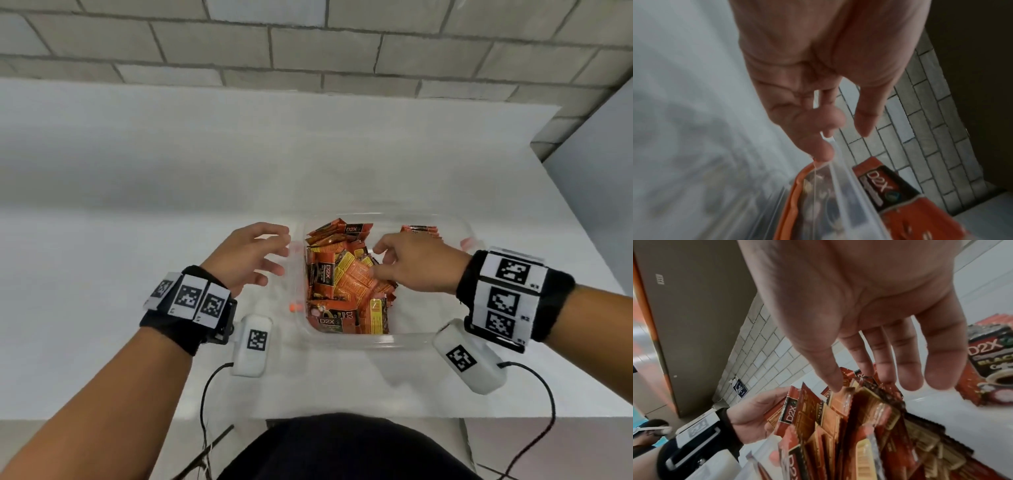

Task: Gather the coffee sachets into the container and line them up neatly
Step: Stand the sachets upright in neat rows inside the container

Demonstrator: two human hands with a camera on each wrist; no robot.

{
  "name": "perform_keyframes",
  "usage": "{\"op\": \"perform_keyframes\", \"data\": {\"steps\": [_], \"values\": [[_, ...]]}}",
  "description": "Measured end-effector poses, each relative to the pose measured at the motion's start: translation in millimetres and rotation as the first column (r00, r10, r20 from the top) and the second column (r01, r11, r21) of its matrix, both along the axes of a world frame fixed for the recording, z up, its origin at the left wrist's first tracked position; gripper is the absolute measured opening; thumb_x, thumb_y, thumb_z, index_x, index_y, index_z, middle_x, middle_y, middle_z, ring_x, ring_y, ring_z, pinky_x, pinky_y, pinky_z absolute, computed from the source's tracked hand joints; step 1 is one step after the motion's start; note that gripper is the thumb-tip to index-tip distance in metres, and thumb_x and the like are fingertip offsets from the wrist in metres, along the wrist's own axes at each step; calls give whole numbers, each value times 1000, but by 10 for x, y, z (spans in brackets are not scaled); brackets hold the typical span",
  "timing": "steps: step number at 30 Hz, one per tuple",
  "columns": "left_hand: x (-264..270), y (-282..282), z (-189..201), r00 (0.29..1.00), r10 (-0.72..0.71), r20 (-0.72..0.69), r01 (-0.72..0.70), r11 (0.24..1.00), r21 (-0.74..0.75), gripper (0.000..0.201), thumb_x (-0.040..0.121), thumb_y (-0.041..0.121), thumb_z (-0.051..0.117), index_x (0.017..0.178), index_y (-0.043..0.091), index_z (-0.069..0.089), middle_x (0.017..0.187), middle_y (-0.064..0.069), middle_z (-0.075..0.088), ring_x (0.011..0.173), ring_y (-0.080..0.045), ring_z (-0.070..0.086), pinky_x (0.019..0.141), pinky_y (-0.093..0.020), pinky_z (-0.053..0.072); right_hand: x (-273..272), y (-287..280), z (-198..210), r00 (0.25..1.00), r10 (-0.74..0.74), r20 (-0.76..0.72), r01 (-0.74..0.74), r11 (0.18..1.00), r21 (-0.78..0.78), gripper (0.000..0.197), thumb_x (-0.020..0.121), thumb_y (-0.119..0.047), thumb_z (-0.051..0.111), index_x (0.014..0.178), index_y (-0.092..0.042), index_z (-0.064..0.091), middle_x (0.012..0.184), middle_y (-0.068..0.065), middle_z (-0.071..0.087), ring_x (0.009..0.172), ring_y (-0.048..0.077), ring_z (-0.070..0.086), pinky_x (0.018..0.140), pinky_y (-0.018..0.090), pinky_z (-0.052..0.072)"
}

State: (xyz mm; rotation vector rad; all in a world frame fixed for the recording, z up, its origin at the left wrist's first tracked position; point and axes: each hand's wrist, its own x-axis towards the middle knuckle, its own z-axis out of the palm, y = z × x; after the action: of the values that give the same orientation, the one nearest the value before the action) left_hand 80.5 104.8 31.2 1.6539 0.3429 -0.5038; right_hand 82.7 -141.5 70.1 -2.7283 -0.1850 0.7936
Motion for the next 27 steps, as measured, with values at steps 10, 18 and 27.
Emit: {"op": "perform_keyframes", "data": {"steps": [10, 18, 27], "values": [[7, -37, -146, 1000, 9, 24, -8, 999, -32, 23, 84, 7, 70, 105, 12, 64, 80, -7, 65, 52, -15, 59, 43, -22, 46, 37, 207, 57, 992, 122, 19, -121, 992, -30, 51, 93, -41, 54, 137, -16, 47, 136, 3, 53, 112, 17, 56, 77, 22, 40], [37, -39, -203, 999, 11, 37, -9, 999, -52, 21, 84, 7, 70, 102, 14, 64, 79, -6, 66, 51, -14, 60, 44, -22, 47, 7, 282, -74, 978, 209, -11, -210, 975, -68, 72, 83, -50, 63, 142, -21, 35, 125, 4, 40, 118, 22, 34, 96, 36, 39], [42, -36, -236, 999, 19, 39, -17, 998, -65, 24, 84, 7, 69, 107, 11, 64, 82, -8, 65, 52, -13, 60, 45, -22, 49, -24, 381, -85, 982, 172, -79, -174, 984, -24, 57, 84, -36, 69, 126, -11, 40, 75, -4, 48, 63, 8, 46, 50, 22, 33]]}}
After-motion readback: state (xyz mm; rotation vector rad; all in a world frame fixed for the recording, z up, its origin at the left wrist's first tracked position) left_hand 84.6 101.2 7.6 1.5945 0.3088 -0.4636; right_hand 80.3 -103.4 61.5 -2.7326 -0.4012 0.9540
